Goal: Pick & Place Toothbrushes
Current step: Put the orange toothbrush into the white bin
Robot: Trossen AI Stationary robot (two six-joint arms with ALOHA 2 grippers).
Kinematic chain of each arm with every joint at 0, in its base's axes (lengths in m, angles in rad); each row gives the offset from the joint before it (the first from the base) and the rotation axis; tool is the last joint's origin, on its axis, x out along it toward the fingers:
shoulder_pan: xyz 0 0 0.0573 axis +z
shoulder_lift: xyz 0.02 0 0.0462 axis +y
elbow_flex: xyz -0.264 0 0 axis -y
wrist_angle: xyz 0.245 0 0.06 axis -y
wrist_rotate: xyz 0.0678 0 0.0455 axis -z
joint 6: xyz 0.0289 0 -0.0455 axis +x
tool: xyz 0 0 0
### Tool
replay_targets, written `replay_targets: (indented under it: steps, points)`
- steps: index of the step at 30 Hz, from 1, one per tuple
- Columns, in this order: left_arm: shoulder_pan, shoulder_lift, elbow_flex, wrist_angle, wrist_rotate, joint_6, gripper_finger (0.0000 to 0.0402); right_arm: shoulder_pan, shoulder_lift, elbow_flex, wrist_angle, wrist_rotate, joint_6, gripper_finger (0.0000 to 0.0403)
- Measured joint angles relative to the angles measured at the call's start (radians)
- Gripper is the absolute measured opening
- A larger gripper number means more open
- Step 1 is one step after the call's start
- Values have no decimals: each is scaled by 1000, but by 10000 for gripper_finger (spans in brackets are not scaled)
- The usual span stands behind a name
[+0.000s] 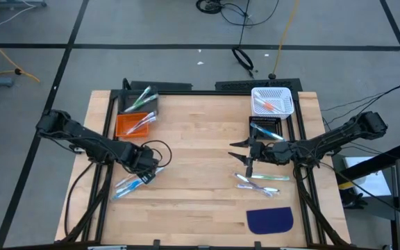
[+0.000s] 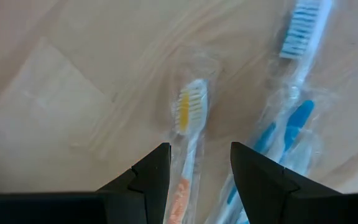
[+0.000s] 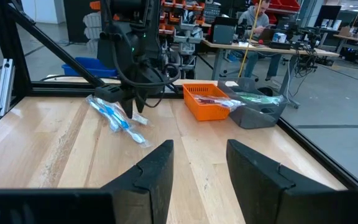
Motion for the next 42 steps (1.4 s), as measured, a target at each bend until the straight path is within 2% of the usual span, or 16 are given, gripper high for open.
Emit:
replay_targets:
  steps: [11, 14, 18, 19, 24, 30, 42]
  points:
    - [-1, 12, -73, 56, 16, -47, 164, 0, 0, 0, 0, 0, 0, 141]
    - [-1, 11, -74, 66, 26, -52, 124, 0, 0, 0, 0, 0, 0, 141]
    - [-1, 11, -74, 86, 27, -65, 29, 0, 0, 0, 0, 0, 0, 141]
    - [-1, 11, -73, 86, 26, -70, 15, 0, 0, 0, 0, 0, 0, 141]
    - [0, 11, -39, 80, 14, -56, 5, 0, 0, 0, 0, 0, 0, 141]
    - [16, 11, 54, 79, -66, 24, 2, 0, 0, 0, 0, 0, 0, 141]
    - [70, 11, 273, 168, -288, 320, 0, 0, 0, 0, 0, 0, 3, 141]
